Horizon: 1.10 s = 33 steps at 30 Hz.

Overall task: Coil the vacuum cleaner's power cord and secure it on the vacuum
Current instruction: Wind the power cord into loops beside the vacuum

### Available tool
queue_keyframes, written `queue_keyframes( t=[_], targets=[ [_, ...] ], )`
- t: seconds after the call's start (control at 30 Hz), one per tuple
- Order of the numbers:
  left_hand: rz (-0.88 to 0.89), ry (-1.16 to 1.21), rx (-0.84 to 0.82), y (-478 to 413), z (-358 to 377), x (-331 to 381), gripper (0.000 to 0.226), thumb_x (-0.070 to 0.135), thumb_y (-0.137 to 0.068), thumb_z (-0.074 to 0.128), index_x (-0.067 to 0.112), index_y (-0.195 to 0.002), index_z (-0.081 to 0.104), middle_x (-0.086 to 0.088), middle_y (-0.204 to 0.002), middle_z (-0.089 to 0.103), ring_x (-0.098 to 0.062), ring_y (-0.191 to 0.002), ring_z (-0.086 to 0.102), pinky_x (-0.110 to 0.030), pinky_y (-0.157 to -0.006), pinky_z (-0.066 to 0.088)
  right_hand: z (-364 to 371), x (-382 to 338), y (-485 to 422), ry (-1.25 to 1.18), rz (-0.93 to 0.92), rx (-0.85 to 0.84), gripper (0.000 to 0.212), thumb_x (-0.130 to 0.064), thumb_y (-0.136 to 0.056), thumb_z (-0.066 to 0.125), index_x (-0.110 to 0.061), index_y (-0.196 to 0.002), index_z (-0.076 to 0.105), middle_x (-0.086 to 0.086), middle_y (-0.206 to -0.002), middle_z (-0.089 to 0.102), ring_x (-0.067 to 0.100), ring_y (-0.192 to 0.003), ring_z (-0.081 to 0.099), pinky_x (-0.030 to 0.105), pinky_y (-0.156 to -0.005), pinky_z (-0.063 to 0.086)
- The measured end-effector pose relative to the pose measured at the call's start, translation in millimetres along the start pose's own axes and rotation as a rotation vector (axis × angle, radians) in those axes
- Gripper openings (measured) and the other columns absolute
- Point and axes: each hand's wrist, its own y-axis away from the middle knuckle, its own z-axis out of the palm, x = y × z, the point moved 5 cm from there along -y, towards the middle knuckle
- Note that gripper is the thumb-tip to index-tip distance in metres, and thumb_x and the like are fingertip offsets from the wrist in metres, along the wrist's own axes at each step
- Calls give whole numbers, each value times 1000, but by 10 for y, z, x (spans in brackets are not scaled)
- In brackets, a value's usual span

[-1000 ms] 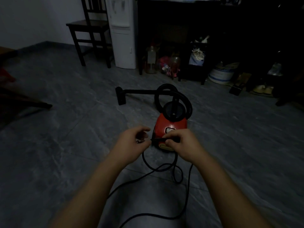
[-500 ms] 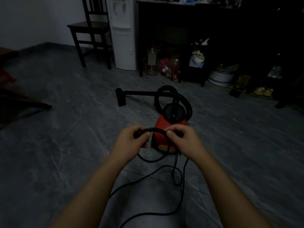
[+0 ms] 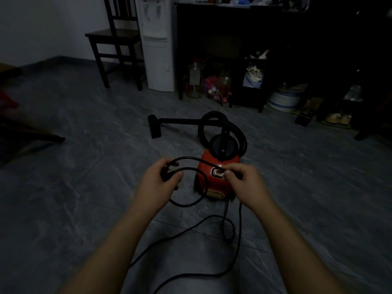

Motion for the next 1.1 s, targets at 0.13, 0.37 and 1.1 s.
queue_keyframes(
  t=[0.13,0.37,1.1],
  targets=[
    [144,-276,36,-19,-103,-12,22,25,-86,72,26,-107,64,10,-86,68,-1,-78,66,-17,-73,53,38,-17,25,51,-1,-67,19,-13,-96,59,-19,-105,74,-9,-93,70,1,-90,64,11,-73,43],
    [344,-441,54,-9,-123,88,40,27,-87,71,23,-126,61,6,-106,69,-5,-96,65,-17,-83,50,26,-51,60,73,2,-87,18,-12,-94,62,-17,-105,75,-13,-87,68,-4,-83,62,8,-71,46],
    [291,-421,39,47,-19,98,23,48,-90,58,27,-91,66,11,-74,64,-4,-67,61,-36,-63,55,78,-220,118,-138,-29,-77,19,-11,-95,61,-21,-101,77,-10,-94,75,0,-92,69,16,-84,53]
  ],
)
